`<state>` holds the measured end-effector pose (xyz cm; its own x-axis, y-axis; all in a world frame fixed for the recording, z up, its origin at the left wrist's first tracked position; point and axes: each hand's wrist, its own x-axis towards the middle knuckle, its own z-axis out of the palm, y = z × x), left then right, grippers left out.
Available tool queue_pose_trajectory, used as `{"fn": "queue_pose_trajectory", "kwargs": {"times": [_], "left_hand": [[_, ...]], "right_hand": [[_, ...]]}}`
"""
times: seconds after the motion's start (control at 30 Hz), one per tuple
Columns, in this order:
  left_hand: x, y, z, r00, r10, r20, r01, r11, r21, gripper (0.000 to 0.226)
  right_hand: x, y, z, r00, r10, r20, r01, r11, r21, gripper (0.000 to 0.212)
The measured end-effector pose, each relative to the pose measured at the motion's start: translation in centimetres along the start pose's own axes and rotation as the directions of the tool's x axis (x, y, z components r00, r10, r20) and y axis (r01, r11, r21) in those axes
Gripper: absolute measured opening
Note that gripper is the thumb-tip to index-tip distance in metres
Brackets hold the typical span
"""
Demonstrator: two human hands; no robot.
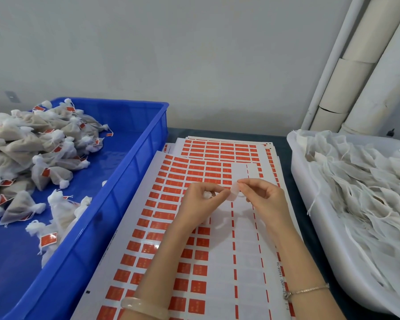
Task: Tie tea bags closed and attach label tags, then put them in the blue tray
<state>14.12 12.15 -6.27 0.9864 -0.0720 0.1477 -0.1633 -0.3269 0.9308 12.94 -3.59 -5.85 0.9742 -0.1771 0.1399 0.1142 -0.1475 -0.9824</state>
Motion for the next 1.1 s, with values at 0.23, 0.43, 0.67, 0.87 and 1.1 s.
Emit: {"fn": "queue_pose_trajectory", "kwargs": {"times": [0.23,0.43,0.67,0.87,1.1], "left_hand": [[-0.1,0.1,-0.1,0.997,-0.052,-0.061,0.052,0.999,-0.008,0.013],[-0.1,0.4,-0.1,0.977,-0.171,-0.127,0.162,0.984,-0.08,0.018],[0.0,1.2,-0.3,0.947,-0.295,-0.129,0.273,0.948,-0.163,0.014],[-0.1,1.4,-0.4,0.939,-0.322,-0.124,0.29,0.931,-0.221,0.015],[0.1,1.3,-0.6,0.938,-0.339,-0.07,0.312,0.916,-0.251,0.017]], "right_hand": [[-0.3,-0.3,0.2,0.991,-0.126,0.046,0.13,0.986,-0.107,0.01],[-0.6,-0.5,0.6,0.973,-0.222,0.062,0.23,0.951,-0.208,0.019],[-0.6,-0.5,0.8,0.97,-0.227,0.082,0.24,0.937,-0.254,0.02],[-0.6,-0.5,0.9,0.967,-0.228,0.112,0.25,0.931,-0.265,0.018],[-0.6,-0.4,1.0,0.972,-0.207,0.109,0.23,0.932,-0.281,0.018]]}}
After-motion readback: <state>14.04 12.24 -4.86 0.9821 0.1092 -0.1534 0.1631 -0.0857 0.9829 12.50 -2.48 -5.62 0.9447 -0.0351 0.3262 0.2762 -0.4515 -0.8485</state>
